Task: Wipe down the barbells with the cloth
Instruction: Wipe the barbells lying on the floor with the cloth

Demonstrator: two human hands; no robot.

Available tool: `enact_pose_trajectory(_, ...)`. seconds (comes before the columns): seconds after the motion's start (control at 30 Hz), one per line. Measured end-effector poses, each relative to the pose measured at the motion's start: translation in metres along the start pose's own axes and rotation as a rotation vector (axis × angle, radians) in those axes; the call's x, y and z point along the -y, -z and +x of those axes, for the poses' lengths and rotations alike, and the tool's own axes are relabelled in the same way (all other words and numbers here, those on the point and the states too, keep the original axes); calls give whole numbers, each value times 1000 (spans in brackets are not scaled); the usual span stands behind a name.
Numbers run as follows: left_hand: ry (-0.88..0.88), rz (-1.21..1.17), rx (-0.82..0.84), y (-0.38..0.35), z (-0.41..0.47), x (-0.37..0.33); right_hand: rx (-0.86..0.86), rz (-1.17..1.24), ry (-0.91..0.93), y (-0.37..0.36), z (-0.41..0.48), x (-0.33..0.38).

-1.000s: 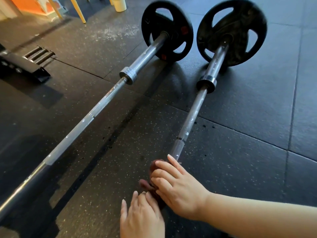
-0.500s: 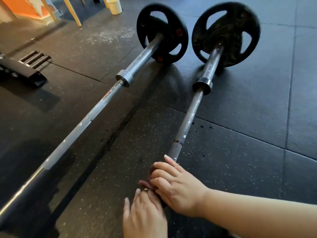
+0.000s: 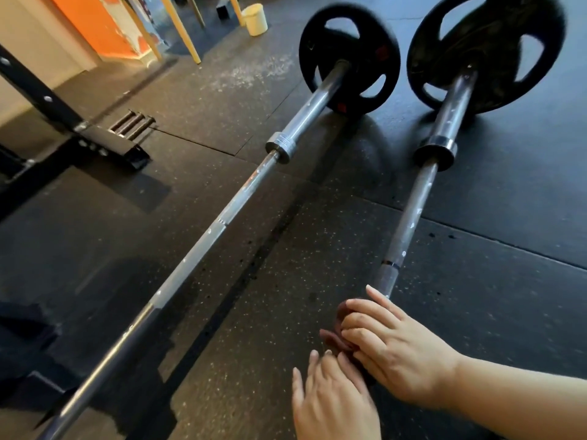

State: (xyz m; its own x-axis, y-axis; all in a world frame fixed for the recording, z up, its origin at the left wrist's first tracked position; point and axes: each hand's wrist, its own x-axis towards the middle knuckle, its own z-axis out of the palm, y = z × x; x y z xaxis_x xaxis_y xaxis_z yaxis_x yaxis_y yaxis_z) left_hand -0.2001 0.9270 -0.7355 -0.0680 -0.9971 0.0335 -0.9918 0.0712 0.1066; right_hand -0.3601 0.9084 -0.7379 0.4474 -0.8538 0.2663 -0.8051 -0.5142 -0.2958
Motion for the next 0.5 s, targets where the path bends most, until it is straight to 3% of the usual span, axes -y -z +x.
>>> enact_pose_trajectory(0.2,-4,-35,-38,-8,3,2,102,-66,-30,12,31,5)
enact_pose_trajectory(0.4,-32,-31,-76,-6,3,-2,3,19,-35,1,-6,2)
enact_pose_trajectory(0.5,-50,-71,-95,-6,1,-2,38,-9,-26,4,4,3)
